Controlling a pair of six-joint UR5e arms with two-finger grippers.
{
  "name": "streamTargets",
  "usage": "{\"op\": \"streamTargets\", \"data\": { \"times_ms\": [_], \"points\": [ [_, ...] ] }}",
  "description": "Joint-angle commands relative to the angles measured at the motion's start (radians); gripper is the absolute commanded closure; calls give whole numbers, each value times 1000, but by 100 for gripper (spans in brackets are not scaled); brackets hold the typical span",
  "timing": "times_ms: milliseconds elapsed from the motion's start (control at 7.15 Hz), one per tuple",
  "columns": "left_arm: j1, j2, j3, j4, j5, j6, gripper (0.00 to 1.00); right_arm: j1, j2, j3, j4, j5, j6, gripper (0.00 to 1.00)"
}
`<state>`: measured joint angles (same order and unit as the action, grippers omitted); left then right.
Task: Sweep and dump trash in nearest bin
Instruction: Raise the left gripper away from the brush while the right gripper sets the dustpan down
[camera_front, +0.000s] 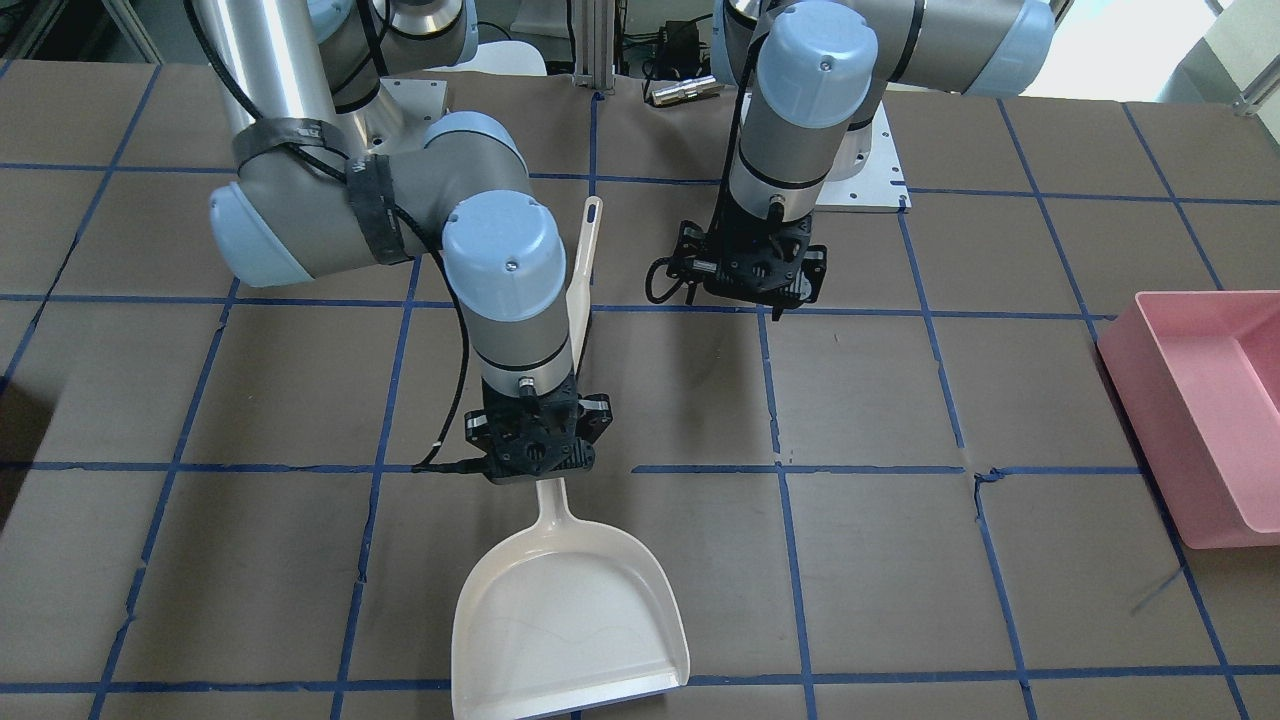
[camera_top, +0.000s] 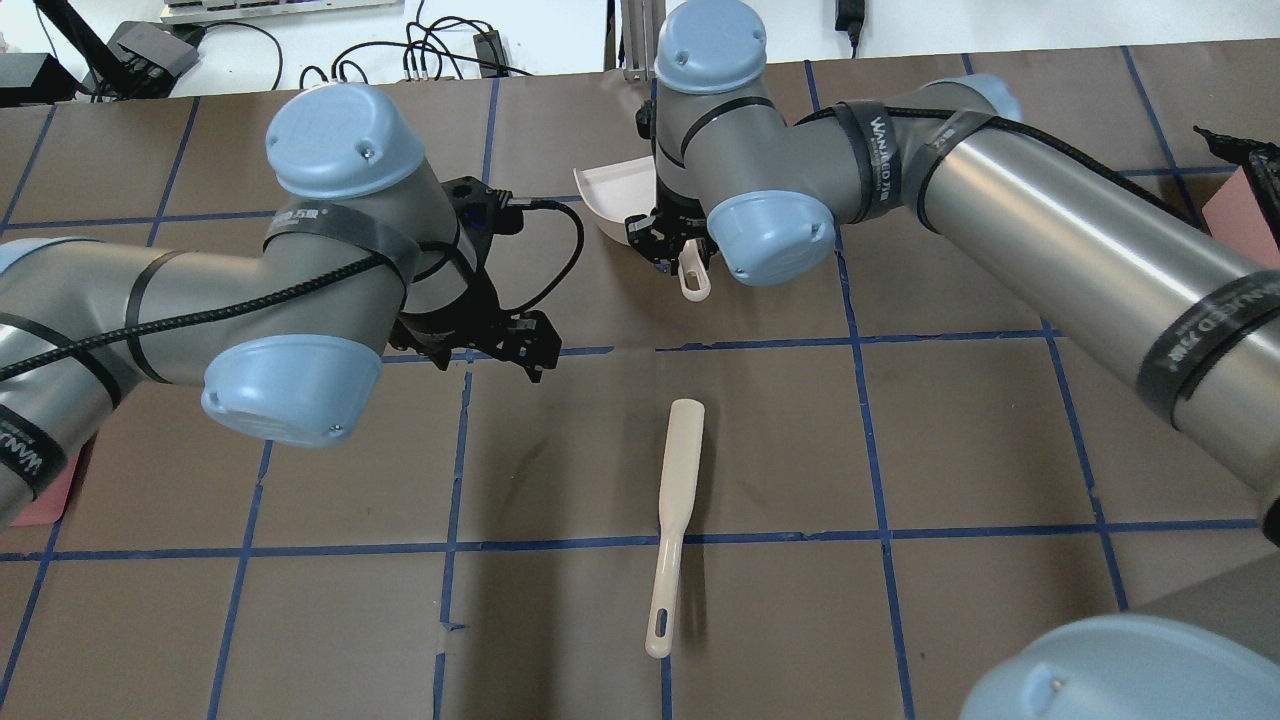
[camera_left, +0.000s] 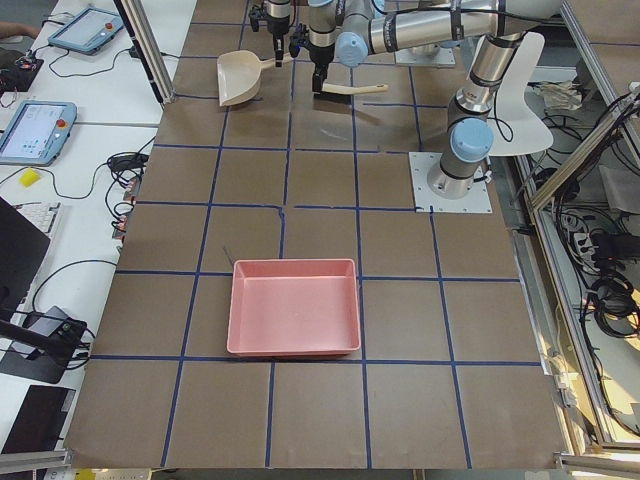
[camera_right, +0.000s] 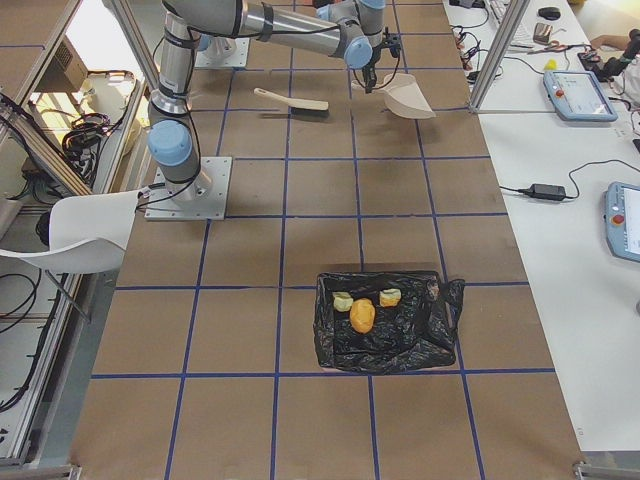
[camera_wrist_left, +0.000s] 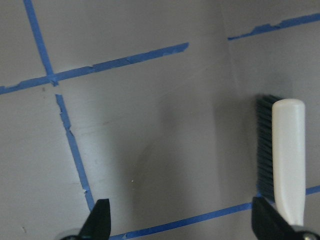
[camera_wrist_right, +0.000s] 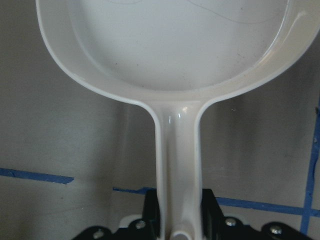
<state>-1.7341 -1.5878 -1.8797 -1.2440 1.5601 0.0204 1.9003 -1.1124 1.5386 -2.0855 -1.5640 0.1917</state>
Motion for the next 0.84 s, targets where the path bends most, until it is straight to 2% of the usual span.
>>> {"op": "streamTargets", "data": {
  "times_ms": [0, 280, 699],
  "points": [
    [21, 32, 74, -76, 85, 16, 0, 31, 28, 3, -5, 2, 72, 100],
    [19, 54, 100, -118, 97, 36, 0, 30, 28, 6, 1, 10, 127, 100],
    [24, 81, 93, -144, 103, 106, 0, 26, 28, 18, 2, 13, 111, 100]
  ]
}}
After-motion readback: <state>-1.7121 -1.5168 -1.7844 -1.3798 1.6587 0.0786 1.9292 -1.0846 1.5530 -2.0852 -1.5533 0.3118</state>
